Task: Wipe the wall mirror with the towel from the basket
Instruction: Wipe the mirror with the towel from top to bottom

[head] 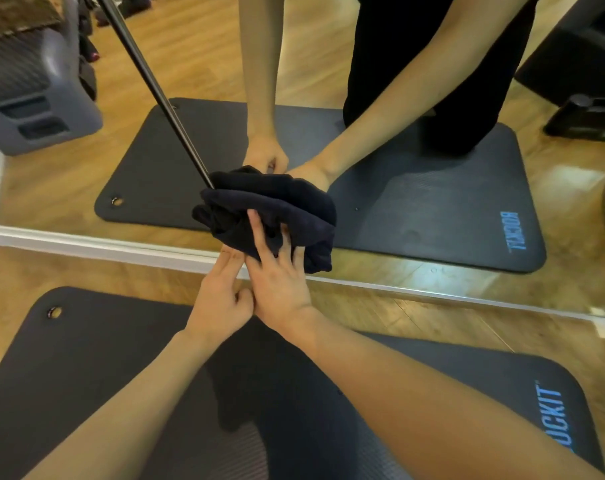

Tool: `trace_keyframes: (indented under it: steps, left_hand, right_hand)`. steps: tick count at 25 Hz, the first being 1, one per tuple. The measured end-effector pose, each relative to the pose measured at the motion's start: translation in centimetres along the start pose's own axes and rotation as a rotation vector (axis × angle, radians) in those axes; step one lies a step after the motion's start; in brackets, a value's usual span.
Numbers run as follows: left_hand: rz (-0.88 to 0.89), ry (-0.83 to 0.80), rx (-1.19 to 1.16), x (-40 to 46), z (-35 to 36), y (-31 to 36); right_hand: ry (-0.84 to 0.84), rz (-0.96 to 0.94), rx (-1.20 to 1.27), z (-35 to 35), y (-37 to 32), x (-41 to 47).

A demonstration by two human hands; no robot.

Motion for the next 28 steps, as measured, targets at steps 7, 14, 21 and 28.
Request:
trace_keyframes:
  steps: [7,14,21,28]
  left_hand:
    - [0.003,-0.088,-0.007,0.7,5.6,1.1]
    - [-0.046,-0.426,0.026,3.0,18.6,9.1]
    - [0.209,-0.389,-0.131,4.7,26.8,27.4]
    - [0.416,-0.122,-0.245,4.9,22.2,38.4]
  right_hand:
    - [-0.038,-0.034,0.022,3.3,5.2,-3.0]
    - [-0.052,0.091,-0.044,4.0,19.6,-13.9]
    - [0.086,0.218,-0.109,-5.7,31.5,-23.7]
    - [0.459,0.132,-0.13,-16.5,33.7,-24.5]
Point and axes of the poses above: each hand's wrist, its own x-axis towards the middle knuckle, its own z-axis out of the palm, y = z × x, the point moved 6 cm from there along x, towards the middle knuckle, and after that the axes turned 15 degrees about -y, right-handed, at the moved point
